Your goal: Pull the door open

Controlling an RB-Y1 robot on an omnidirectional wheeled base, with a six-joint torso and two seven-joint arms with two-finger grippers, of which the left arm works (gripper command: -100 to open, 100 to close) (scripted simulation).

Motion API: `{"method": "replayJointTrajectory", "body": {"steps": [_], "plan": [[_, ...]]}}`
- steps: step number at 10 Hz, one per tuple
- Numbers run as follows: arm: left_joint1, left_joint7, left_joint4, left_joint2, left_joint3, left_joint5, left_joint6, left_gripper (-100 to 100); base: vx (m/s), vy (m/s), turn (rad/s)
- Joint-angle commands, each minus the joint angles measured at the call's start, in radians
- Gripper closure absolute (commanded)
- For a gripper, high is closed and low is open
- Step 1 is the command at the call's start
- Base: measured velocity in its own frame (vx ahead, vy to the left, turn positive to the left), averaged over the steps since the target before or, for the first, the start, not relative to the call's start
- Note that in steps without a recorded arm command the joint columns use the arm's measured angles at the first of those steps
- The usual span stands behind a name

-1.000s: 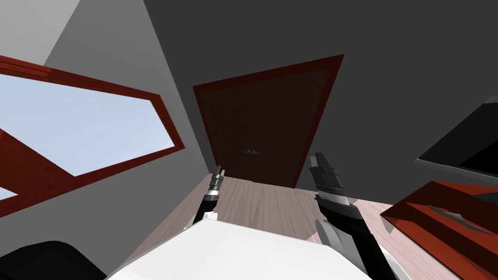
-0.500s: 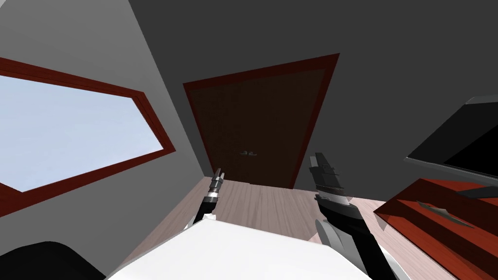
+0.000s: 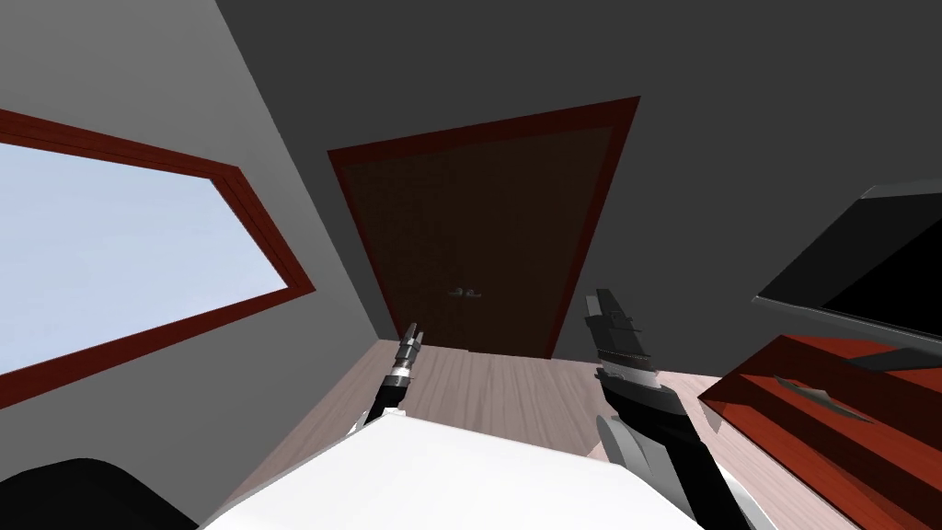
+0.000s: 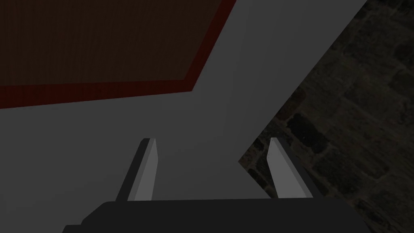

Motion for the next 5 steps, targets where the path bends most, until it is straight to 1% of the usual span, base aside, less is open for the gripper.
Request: {"method": "replayJointTrajectory", "body": {"steps": [1, 5], "plan": [[-0.016, 0.01, 0.045, 0.007, 0.003, 0.001, -0.006, -100, 0.11, -0.028, -0.077], [-0.045, 0.037, 0.151, 0.029, 0.01, 0.004, -0.026, -100, 0.11, -0.027, -0.073]]}}
